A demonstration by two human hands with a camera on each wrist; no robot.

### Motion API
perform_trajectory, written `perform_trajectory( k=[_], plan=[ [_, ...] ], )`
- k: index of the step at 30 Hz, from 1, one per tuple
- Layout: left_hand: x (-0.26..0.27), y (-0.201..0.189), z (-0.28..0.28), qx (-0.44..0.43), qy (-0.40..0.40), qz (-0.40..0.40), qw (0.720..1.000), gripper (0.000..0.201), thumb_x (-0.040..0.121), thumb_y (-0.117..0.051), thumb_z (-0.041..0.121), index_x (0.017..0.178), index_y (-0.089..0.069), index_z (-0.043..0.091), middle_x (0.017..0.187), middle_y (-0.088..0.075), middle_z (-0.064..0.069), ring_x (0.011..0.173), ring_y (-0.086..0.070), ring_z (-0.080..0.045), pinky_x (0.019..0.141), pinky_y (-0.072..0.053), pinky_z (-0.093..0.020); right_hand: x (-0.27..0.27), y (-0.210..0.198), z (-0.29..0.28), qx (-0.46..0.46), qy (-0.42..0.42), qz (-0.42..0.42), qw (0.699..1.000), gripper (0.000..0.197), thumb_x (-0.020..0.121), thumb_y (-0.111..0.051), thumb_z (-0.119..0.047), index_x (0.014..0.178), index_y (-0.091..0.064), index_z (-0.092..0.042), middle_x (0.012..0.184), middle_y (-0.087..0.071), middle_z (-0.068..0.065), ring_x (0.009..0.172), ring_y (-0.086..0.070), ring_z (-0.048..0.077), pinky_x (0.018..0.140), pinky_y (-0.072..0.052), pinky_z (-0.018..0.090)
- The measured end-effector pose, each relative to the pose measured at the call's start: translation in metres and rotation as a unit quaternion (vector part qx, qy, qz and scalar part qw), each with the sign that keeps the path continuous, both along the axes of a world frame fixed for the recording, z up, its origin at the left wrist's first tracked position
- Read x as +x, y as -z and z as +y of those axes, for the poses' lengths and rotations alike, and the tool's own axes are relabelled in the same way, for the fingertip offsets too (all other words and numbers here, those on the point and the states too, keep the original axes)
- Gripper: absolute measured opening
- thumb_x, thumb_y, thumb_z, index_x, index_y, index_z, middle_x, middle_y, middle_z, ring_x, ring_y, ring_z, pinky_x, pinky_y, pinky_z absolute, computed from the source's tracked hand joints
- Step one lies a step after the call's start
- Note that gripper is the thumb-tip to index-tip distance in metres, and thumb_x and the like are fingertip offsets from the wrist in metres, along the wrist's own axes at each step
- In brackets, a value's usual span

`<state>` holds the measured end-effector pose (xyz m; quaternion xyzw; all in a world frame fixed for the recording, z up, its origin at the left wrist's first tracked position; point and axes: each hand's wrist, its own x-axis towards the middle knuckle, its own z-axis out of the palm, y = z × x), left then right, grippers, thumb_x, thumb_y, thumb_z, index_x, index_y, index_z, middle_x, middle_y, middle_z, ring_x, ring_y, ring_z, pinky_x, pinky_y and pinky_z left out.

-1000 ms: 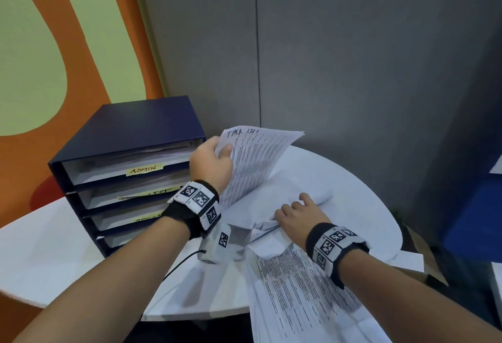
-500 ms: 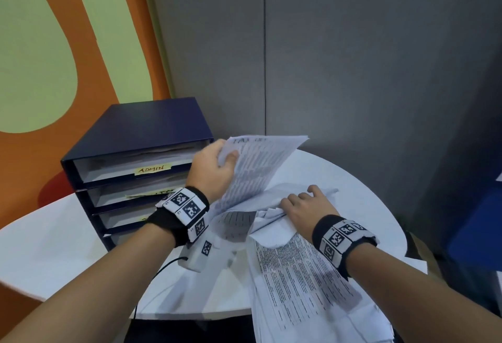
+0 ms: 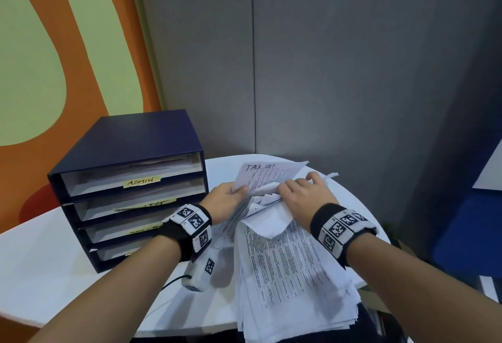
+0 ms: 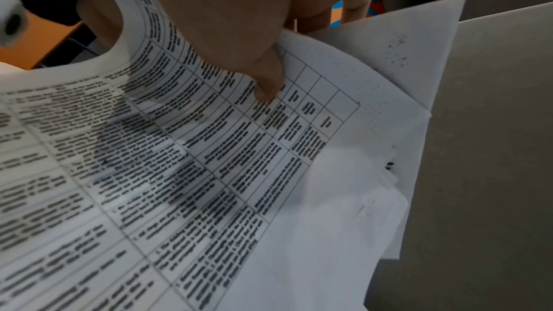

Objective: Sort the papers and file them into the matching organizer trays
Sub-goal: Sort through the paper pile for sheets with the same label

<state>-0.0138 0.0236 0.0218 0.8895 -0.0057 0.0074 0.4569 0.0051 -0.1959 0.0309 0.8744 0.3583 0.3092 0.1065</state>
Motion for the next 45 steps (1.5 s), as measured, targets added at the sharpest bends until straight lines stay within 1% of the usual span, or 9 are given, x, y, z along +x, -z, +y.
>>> perform_trajectory(
  k=[3, 6, 9, 13, 18, 27, 30, 37, 45],
  plan=[
    [-0.003, -0.006, -0.001, -0.034, -0.015, 0.024, 0.999, 0.047, 0.098, -0.046, 0.042, 0.103, -0.068, 0.001, 0.101, -0.074, -0.014, 0.094, -0.068, -0.033, 0.086, -0.053, -0.043, 0.008, -0.011, -0.001, 0.007, 0.015, -0.002, 1.0, 0.013, 0.063, -0.051, -0.008, 0.074, -0.059, -0.013, 0.062, -0.06, 0.002, 0.051, -0.06, 0.022, 0.066, -0.047, 0.039],
    [-0.006, -0.01, 0.002, -0.072, -0.011, 0.059, 0.996, 0.038, 0.099, -0.05, 0.031, 0.089, -0.068, -0.001, 0.077, -0.065, -0.01, 0.065, -0.057, -0.022, 0.06, -0.042, -0.03, 0.015, -0.035, -0.003, -0.026, 0.067, 0.053, 0.996, 0.017, 0.075, -0.054, -0.008, 0.09, -0.057, -0.016, 0.082, -0.065, -0.001, 0.072, -0.065, 0.021, 0.081, -0.038, 0.039],
    [-0.012, -0.013, 0.006, -0.079, 0.001, 0.08, 0.994, 0.031, 0.096, -0.058, 0.024, 0.071, -0.063, 0.006, 0.063, -0.062, -0.002, 0.055, -0.053, -0.015, 0.051, -0.038, -0.021, 0.02, -0.064, -0.004, -0.074, 0.111, 0.1, 0.986, 0.015, 0.088, -0.045, -0.014, 0.1, -0.05, -0.022, 0.094, -0.063, -0.006, 0.086, -0.063, 0.018, 0.09, -0.029, 0.038],
    [-0.02, -0.011, 0.019, -0.067, 0.041, 0.085, 0.993, 0.054, 0.078, -0.07, 0.044, 0.101, -0.068, -0.005, 0.102, -0.071, -0.023, 0.087, -0.069, -0.031, 0.083, -0.054, -0.046, 0.041, -0.074, 0.01, -0.137, 0.13, 0.127, 0.974, 0.018, 0.091, -0.043, -0.014, 0.102, -0.053, -0.024, 0.095, -0.066, -0.007, 0.089, -0.063, 0.016, 0.092, -0.028, 0.039],
    [-0.025, 0.001, 0.033, 0.097, 0.017, 0.09, 0.991, 0.046, 0.085, -0.056, 0.049, 0.094, -0.066, 0.006, 0.092, -0.072, -0.014, 0.075, -0.064, -0.021, 0.077, -0.055, -0.043, 0.068, -0.046, 0.051, -0.192, 0.129, 0.195, 0.953, 0.023, 0.091, -0.042, -0.015, 0.107, -0.057, -0.025, 0.108, -0.067, -0.005, 0.104, -0.059, 0.015, 0.097, -0.026, 0.042],
    [-0.026, -0.001, 0.054, 0.077, -0.054, 0.057, 0.994, 0.028, 0.098, -0.05, 0.028, 0.101, -0.071, 0.01, 0.097, -0.076, -0.008, 0.086, -0.073, -0.027, 0.083, -0.057, -0.046, 0.106, 0.036, 0.087, -0.118, 0.12, 0.197, 0.966, 0.033, 0.091, -0.048, -0.021, 0.123, -0.055, -0.022, 0.124, -0.056, 0.002, 0.119, -0.048, 0.026, 0.104, -0.025, 0.046],
    [-0.032, -0.01, 0.059, 0.068, -0.08, 0.029, 0.994, 0.044, 0.089, -0.05, 0.042, 0.096, -0.069, 0.004, 0.094, -0.075, -0.015, 0.084, -0.072, -0.034, 0.079, -0.057, -0.053, 0.11, 0.053, 0.091, -0.091, 0.117, 0.19, 0.971, 0.038, 0.088, -0.05, -0.018, 0.126, -0.055, -0.02, 0.132, -0.048, 0.007, 0.128, -0.037, 0.028, 0.106, -0.023, 0.047],
    [-0.055, -0.03, 0.068, 0.11, -0.132, -0.116, 0.978, 0.056, 0.085, -0.042, 0.048, 0.086, -0.063, -0.004, 0.085, -0.069, -0.023, 0.072, -0.066, -0.039, 0.063, -0.055, -0.055, 0.101, 0.084, 0.091, 0.002, 0.17, 0.261, 0.95, 0.074, 0.083, -0.063, -0.028, 0.144, -0.023, -0.014, 0.159, -0.002, 0.013, 0.145, -0.009, 0.031, 0.111, -0.024, 0.048],
    [-0.073, -0.06, 0.046, 0.043, -0.158, -0.285, 0.944, 0.034, 0.099, -0.051, 0.027, 0.07, -0.061, 0.012, 0.062, -0.062, 0.005, 0.055, -0.055, -0.016, 0.05, -0.043, -0.03, 0.066, 0.057, 0.075, 0.242, 0.113, 0.387, 0.883, 0.063, 0.091, -0.052, -0.047, 0.145, -0.028, -0.024, 0.148, -0.039, -0.001, 0.13, -0.045, 0.024, 0.108, -0.032, 0.043]
  ],
)
